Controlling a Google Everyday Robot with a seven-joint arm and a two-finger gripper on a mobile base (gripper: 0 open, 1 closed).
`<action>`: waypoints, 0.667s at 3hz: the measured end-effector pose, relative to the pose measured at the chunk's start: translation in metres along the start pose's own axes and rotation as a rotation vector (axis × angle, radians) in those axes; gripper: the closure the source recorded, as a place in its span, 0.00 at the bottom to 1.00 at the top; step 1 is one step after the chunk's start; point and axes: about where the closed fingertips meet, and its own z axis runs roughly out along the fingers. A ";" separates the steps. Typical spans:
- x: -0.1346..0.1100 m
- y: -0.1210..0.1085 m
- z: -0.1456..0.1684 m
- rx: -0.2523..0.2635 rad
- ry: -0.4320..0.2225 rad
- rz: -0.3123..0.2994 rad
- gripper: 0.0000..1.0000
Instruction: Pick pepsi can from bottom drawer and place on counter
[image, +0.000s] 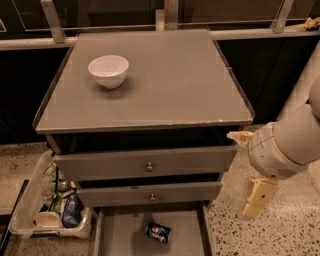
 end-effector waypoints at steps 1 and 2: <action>-0.006 0.013 0.039 -0.055 -0.023 0.001 0.00; -0.006 0.030 0.108 -0.139 -0.050 0.072 0.00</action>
Offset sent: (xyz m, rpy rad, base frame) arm -0.0068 0.0795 -0.1910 0.1424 0.2908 -0.0843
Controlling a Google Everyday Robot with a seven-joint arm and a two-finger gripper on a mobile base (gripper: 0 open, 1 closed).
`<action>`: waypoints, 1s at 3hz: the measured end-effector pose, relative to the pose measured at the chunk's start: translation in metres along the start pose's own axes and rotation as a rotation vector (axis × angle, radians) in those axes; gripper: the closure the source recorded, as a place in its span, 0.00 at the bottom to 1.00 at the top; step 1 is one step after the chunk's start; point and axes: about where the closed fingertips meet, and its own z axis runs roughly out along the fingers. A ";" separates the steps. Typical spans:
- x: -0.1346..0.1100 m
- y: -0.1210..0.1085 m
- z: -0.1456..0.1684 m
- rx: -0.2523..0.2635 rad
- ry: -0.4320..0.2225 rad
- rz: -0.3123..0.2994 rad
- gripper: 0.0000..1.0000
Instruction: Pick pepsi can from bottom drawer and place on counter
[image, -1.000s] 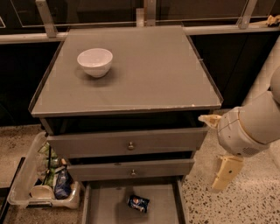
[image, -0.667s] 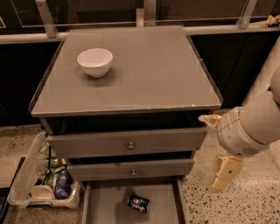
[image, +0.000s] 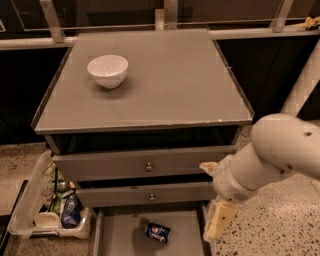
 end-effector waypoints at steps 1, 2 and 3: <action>0.001 0.011 0.055 -0.007 -0.044 0.023 0.00; 0.007 0.020 0.093 0.051 -0.063 -0.020 0.00; 0.016 -0.012 0.108 0.173 -0.099 -0.067 0.00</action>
Offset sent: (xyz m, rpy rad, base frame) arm 0.0207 0.0484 -0.1240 0.0867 -0.3143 -0.0642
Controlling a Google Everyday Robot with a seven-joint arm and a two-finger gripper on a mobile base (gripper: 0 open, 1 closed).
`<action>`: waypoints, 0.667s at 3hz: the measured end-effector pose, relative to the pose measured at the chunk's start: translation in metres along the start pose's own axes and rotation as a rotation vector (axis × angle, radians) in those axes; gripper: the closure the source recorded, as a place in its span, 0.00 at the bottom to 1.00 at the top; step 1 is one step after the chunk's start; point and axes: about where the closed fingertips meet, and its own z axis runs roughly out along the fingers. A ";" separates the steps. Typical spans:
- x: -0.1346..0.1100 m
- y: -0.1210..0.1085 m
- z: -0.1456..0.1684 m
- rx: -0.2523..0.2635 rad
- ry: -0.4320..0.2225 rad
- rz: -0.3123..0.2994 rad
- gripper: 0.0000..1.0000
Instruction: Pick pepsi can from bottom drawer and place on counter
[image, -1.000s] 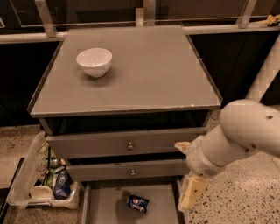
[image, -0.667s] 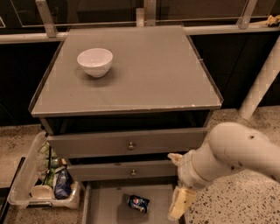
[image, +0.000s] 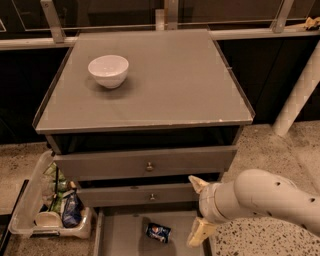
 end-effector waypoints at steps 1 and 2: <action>0.022 -0.025 0.016 0.041 -0.035 0.017 0.00; 0.022 -0.025 0.016 0.041 -0.035 0.017 0.00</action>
Offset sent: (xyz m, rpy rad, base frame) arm 0.0242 -0.0121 -0.0116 0.0254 -0.0421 -0.0250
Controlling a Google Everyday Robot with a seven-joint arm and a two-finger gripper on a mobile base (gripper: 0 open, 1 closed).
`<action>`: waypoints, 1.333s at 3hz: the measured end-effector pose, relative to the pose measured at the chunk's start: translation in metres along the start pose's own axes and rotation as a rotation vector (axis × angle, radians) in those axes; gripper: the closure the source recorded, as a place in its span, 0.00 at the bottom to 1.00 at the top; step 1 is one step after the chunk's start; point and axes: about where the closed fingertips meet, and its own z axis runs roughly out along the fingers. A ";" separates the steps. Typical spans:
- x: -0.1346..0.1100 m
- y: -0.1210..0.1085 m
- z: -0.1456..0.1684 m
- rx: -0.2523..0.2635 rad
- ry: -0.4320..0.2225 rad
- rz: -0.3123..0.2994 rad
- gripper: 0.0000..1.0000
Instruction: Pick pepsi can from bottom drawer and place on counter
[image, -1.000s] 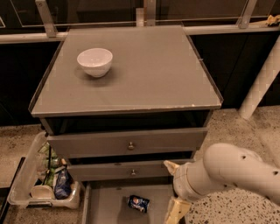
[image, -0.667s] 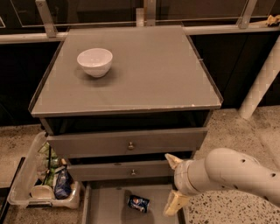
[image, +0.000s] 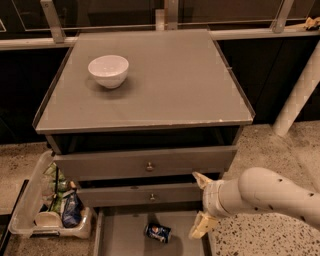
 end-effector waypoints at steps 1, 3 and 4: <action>0.004 0.003 0.016 0.013 0.021 -0.007 0.00; 0.040 -0.005 0.098 0.099 -0.061 -0.049 0.00; 0.063 -0.006 0.140 0.102 -0.142 -0.076 0.00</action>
Offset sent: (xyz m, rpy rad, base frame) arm 0.0278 0.0192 -0.1228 0.0347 -0.1019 0.0035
